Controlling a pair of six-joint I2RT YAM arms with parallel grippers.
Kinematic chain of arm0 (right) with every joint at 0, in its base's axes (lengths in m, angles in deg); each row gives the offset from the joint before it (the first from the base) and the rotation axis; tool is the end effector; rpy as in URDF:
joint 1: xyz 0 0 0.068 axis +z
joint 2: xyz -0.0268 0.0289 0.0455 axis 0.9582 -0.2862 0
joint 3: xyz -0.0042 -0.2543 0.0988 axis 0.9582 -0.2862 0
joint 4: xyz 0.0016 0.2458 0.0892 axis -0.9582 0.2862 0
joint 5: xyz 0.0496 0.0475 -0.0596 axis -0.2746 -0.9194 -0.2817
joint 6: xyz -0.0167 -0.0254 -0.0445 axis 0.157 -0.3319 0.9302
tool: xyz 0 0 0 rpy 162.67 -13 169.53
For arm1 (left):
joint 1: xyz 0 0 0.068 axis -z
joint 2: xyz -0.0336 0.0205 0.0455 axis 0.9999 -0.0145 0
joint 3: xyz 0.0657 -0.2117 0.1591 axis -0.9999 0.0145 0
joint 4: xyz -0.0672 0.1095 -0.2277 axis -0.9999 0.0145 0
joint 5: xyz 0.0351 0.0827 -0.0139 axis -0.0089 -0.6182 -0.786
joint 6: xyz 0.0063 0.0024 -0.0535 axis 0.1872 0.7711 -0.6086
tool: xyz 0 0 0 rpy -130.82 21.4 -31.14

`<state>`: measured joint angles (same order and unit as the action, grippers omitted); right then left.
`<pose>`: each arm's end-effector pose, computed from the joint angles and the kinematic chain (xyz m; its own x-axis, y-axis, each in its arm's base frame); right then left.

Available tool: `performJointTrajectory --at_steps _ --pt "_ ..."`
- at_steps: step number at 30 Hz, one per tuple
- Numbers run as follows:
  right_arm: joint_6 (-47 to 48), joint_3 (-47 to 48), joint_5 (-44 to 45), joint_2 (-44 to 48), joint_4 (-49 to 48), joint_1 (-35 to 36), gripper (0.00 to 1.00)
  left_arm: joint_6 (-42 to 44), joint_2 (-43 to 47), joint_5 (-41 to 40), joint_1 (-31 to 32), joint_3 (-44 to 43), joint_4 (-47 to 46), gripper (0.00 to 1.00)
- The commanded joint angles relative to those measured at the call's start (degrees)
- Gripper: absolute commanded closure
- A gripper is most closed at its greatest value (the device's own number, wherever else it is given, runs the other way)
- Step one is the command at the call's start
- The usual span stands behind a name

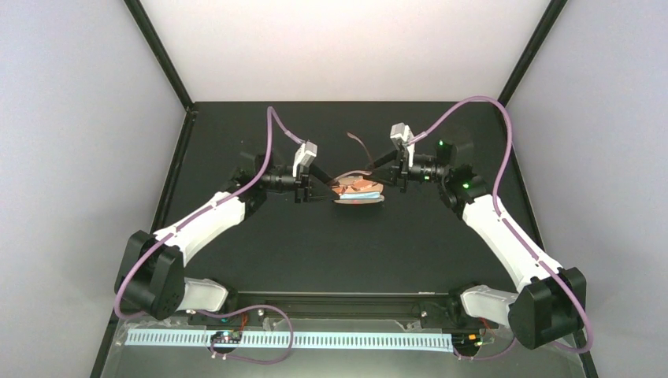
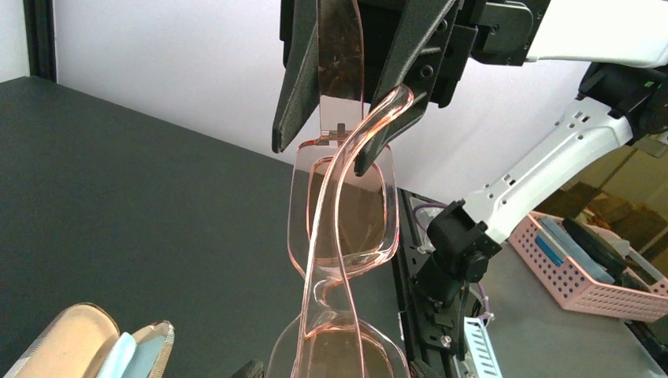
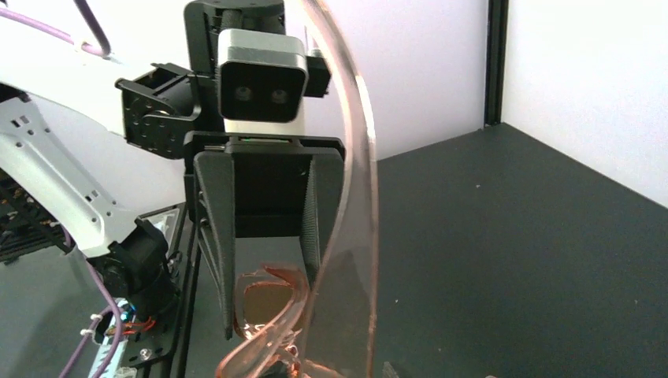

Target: Organize the sunglasses

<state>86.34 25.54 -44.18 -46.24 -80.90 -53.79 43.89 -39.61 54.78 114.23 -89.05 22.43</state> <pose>0.2390 0.1172 0.3372 -0.2446 -0.0721 -0.9669 -0.9498 0.2183 0.2240 0.2491 -0.1520 0.2875 -0.3578 0.0792 -0.9305 0.9338 0.0230 -0.3571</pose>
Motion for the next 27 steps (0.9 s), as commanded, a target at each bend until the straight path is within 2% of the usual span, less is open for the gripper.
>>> performJointTrajectory --at_steps 1,12,16,22,27 --pt "5.39 -0.64 1.88 0.34 2.49 -0.39 0.64 2.94 0.23 0.29 -0.45 -2.56 1.76 0.77" --pt "13.88 2.27 4.5 2.05 11.33 -0.4 0.34 6.98 0.3 -1.41 -0.45 -3.28 5.54 0.78" --pt "13.7 3.05 5.01 2.39 12.53 -0.4 0.29 8.32 0.37 -1.97 -0.48 -3.66 6.44 0.79" --pt "7.52 5.93 5.45 0.46 11.44 -0.31 0.22 10.88 0.29 -4.27 -0.02 -4.2 8.69 0.8" --pt "2.01 8.55 10.54 -1.52 11.19 -0.26 0.21 12.06 0.25 -5.37 0.57 -4.73 10.06 0.81"
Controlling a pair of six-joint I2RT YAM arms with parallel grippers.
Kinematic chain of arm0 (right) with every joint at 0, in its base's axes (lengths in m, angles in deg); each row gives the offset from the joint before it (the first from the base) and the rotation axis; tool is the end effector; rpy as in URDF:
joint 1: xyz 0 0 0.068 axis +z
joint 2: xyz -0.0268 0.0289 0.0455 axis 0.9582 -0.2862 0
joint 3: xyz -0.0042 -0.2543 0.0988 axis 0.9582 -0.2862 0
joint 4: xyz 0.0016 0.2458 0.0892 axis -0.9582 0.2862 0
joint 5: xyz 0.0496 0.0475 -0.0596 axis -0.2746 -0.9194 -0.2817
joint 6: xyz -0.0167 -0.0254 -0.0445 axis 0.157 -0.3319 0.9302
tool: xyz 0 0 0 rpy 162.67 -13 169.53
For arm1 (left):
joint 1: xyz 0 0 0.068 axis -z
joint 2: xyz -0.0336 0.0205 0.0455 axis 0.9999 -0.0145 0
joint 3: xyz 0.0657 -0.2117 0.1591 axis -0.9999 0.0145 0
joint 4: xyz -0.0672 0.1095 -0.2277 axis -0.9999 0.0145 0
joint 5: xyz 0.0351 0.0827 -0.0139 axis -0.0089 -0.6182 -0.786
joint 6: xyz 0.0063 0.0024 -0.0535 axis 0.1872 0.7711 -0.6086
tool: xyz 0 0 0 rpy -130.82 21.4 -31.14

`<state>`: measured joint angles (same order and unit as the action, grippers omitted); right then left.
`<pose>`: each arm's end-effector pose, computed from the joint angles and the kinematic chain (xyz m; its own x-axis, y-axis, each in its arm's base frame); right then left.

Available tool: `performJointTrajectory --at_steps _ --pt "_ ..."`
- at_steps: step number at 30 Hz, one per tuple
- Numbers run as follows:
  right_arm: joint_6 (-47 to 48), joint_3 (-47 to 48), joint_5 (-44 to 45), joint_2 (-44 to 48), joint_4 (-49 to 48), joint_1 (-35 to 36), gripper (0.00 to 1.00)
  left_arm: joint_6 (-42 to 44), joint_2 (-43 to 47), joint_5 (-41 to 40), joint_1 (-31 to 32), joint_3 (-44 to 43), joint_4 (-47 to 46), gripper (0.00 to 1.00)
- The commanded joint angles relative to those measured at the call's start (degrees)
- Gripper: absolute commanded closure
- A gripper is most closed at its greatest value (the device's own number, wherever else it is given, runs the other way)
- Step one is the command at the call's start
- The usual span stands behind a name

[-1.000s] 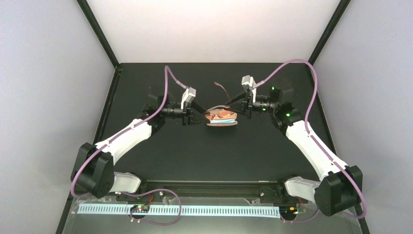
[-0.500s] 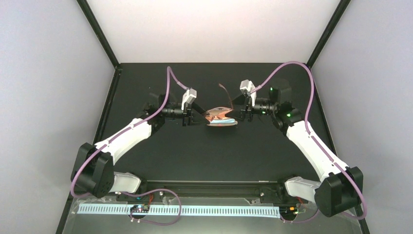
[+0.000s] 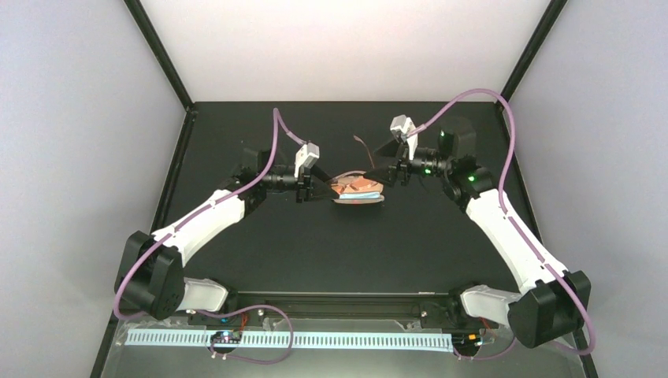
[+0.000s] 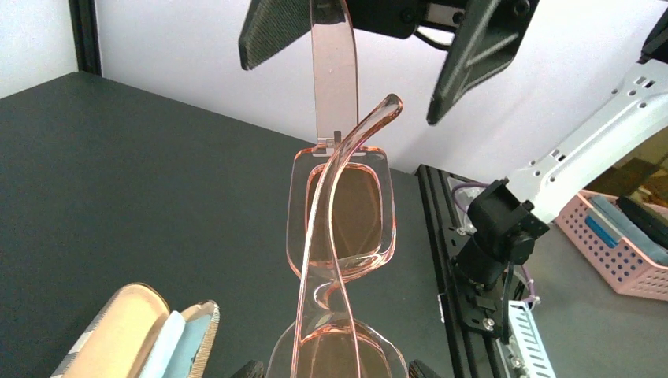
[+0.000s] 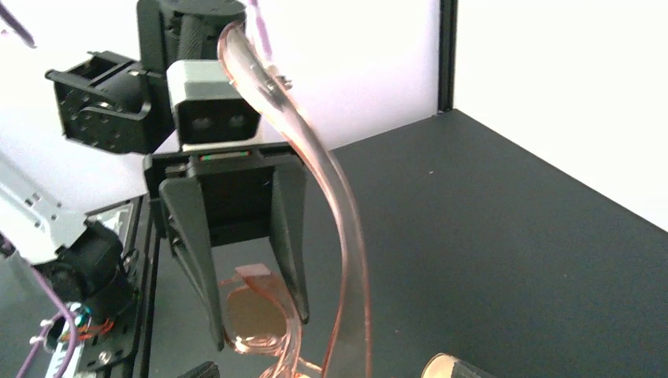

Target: Organize the sunglasses

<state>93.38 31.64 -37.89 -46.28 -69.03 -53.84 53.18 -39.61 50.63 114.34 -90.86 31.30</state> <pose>0.2390 0.1146 0.3538 -0.2224 -0.1414 -0.9647 -0.9331 0.3178 0.1685 0.2505 -0.1520 0.2839 -0.3092 0.1306 -0.9420 0.9498 0.0931 -0.2988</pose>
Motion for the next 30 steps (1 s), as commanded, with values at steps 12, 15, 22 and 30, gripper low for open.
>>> performJointTrajectory --at_steps 12,15,22,30 --pt "-2.95 1.36 11.93 -2.42 0.78 -0.19 0.23 3.67 -0.08 -2.46 1.11 -3.59 2.38 0.81" --pt "-1.62 0.43 11.98 -1.71 0.71 -0.15 0.24 3.54 -0.11 -2.63 1.11 -3.64 2.4 0.81" --pt "1.34 -1.56 10.12 -0.54 0.77 -0.19 0.24 3.15 -0.28 -3.8 1.11 -3.86 2.38 0.81" --pt "-0.61 -1.04 11.89 -0.49 -0.01 -0.19 0.24 3.68 -0.81 -3.8 1.18 -3.81 2.85 0.8"
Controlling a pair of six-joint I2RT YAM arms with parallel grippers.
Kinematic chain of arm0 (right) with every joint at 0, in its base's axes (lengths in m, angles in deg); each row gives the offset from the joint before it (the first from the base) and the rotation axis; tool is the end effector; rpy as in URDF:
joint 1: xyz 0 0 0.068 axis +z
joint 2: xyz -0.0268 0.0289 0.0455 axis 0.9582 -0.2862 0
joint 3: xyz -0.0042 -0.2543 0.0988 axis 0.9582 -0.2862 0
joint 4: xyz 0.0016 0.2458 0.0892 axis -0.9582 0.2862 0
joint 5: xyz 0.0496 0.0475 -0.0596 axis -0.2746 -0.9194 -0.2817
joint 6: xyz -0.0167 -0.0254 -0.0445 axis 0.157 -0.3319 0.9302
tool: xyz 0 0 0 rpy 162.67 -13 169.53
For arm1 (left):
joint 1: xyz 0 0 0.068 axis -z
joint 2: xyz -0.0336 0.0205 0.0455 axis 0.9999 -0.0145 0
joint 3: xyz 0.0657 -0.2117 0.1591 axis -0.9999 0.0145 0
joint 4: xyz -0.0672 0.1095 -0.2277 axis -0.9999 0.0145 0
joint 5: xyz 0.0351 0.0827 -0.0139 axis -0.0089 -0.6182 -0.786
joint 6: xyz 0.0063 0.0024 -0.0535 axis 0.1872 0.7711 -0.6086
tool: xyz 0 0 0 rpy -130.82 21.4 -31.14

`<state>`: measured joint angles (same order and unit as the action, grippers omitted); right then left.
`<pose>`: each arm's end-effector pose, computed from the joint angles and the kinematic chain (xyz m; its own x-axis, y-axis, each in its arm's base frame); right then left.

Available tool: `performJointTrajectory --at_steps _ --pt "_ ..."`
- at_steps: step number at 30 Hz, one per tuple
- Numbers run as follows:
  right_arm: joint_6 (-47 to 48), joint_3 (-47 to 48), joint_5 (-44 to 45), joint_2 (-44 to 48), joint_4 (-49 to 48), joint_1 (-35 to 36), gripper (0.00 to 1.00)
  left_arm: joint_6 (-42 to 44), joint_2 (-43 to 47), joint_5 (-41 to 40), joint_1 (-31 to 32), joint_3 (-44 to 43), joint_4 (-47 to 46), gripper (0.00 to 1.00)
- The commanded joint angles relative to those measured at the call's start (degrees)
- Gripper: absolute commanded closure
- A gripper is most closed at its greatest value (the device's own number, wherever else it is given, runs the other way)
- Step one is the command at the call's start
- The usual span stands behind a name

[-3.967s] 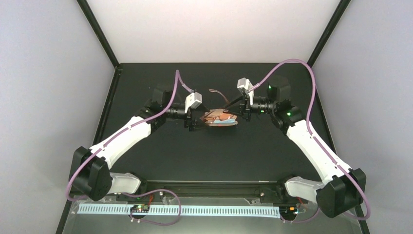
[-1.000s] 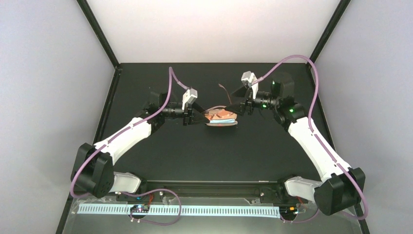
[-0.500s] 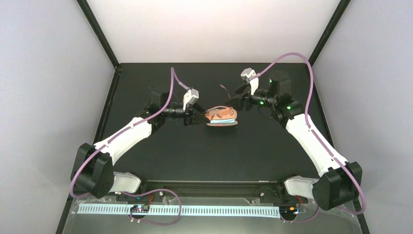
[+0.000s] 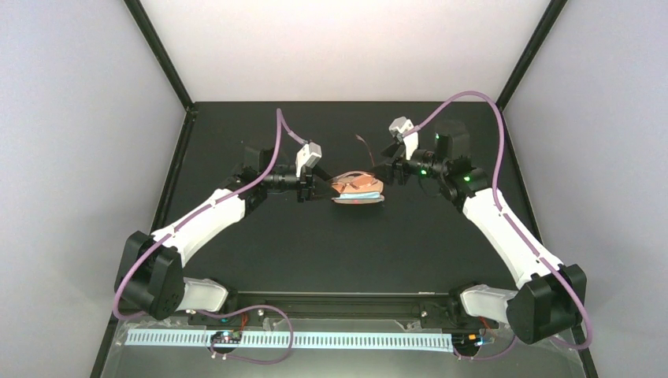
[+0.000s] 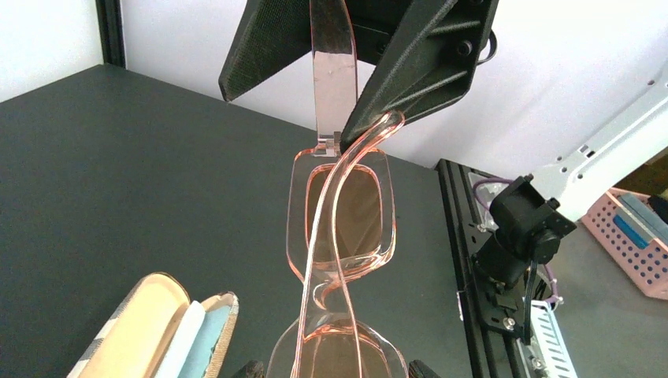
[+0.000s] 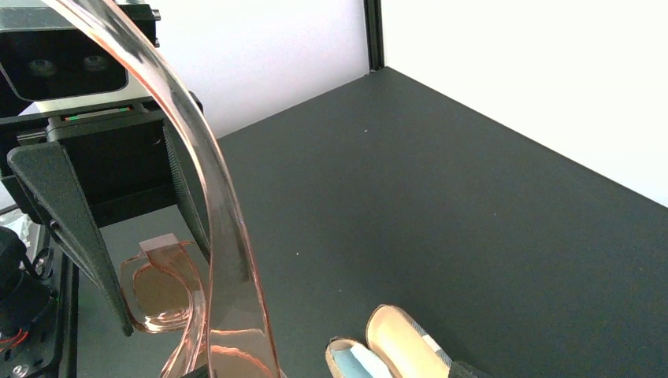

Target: Organize the sunglasses

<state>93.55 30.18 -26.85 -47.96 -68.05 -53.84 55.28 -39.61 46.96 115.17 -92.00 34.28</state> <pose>0.2503 0.1137 0.3344 -0.2910 -0.1823 -0.9392 -0.8532 0.4935 0.1686 0.2506 -0.1554 0.2854 -0.2996 0.1518 -0.9419 0.9498 0.1411 -0.2793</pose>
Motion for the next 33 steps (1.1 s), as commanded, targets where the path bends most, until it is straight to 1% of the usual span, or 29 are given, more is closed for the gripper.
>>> performJointTrajectory --at_steps 1,9,17,20,23,29,33 --pt "-1.6 0.94 1.07 1.12 -1.16 -0.19 0.24 1.88 -0.81 -0.15 0.37 -2.67 0.05 0.8" --pt "-3.34 7.31 3.78 -0.78 1.61 -0.19 0.24 3.57 -0.95 -0.41 0.89 -2.77 1.3 0.8" --pt "-1.62 5.5 0.69 -0.25 1.84 0.0 0.25 2.87 -1.29 -0.86 1.02 -3.31 1.44 0.8" --pt "0.1 3.98 2.7 0.33 2.12 1.02 0.26 1.24 -1.59 -2.34 1.05 -3.82 1.48 0.8" --pt "-0.21 2.46 4.52 0.63 0.71 1.66 0.26 -0.35 -2.1 -3.88 1.05 -4.83 2.13 0.79" --pt "0.35 2.14 12.0 -0.38 0.7 4.73 0.27 -0.37 -2.32 -6.07 1.72 -5.75 3.28 0.79" --pt "0.68 1.57 13.99 -0.78 0.48 5.43 0.28 -0.35 -2.18 -6.97 1.77 -5.75 3.45 0.79"
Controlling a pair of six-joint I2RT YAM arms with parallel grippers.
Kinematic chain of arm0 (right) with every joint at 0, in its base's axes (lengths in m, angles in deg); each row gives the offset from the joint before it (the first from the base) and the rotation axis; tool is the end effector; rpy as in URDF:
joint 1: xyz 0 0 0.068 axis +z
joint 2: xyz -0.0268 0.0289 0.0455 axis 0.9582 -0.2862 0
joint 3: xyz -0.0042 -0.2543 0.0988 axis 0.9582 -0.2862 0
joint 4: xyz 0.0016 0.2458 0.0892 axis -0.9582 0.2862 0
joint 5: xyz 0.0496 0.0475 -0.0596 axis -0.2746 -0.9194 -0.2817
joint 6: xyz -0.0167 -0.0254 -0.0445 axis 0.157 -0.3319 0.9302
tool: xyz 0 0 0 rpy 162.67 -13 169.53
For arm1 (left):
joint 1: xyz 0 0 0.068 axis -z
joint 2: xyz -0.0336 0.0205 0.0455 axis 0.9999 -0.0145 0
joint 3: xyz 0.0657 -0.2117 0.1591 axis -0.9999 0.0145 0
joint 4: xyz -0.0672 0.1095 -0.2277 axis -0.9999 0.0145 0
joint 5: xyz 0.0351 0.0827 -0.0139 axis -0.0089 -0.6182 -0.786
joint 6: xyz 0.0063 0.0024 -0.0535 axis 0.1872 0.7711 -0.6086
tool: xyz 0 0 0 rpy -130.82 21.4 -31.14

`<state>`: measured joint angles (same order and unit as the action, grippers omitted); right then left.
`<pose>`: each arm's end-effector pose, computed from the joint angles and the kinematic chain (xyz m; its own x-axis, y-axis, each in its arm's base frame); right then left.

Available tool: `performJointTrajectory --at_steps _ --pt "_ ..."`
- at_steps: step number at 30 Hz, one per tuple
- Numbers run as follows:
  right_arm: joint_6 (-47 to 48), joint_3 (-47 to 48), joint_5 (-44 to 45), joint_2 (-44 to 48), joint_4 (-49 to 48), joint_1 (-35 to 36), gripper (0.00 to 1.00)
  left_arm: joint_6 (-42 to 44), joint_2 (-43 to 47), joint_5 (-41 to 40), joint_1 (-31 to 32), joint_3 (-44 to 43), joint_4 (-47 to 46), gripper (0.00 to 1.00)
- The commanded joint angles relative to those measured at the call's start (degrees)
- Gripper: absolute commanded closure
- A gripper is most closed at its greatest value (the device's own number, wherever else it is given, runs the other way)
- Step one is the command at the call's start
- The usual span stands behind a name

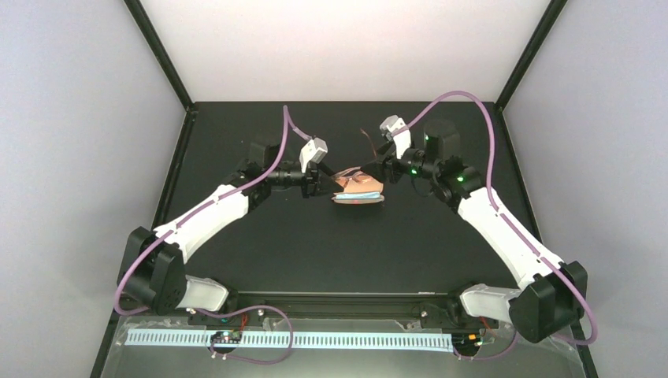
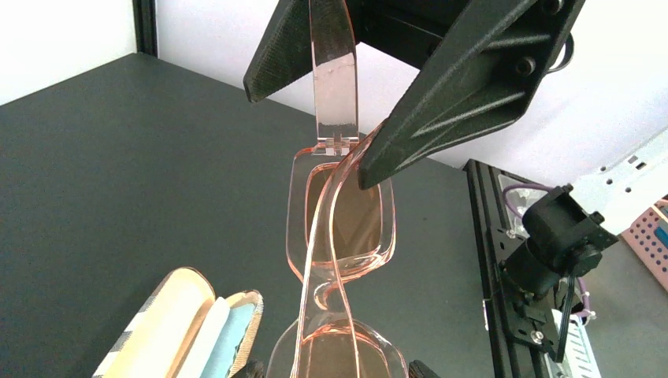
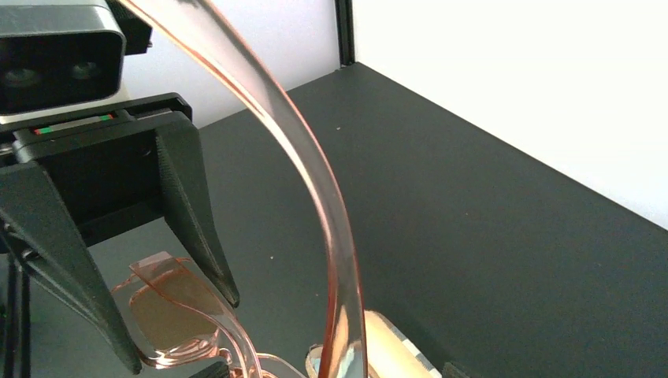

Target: Organize the sunglasses

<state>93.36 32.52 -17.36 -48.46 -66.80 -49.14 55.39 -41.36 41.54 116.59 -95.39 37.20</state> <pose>0.2469 0.1316 0.3429 -0.2761 -0.2135 -0.9371 -0.8199 0.5610 0.1138 0.2574 -0.1650 0.2913 -0.3126 0.1701 -0.9345 0.9377 0.2121 -0.2751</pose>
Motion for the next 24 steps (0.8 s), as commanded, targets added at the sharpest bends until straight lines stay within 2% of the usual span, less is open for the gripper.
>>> performJointTrajectory --at_steps 1,9,16,24 --pt "0.75 -1.0 4.66 -0.24 -0.97 0.69 0.28 -0.46 -0.38 -1.62 0.29 -2.41 0.48 0.79" --pt "0.22 -1.58 4.98 -0.13 -1.9 0.74 0.29 -0.51 -0.47 -1.81 0.31 -2.37 0.5 0.78" --pt "-2.83 0.22 1.73 -1.01 -2.05 0.73 0.28 0.86 -0.85 -2.91 0.42 -2.19 0.99 0.79" --pt "-4.6 1.51 4.76 -2.06 -2.69 0.73 0.28 0.88 -0.87 -2.99 0.56 -2.2 1.25 0.78"
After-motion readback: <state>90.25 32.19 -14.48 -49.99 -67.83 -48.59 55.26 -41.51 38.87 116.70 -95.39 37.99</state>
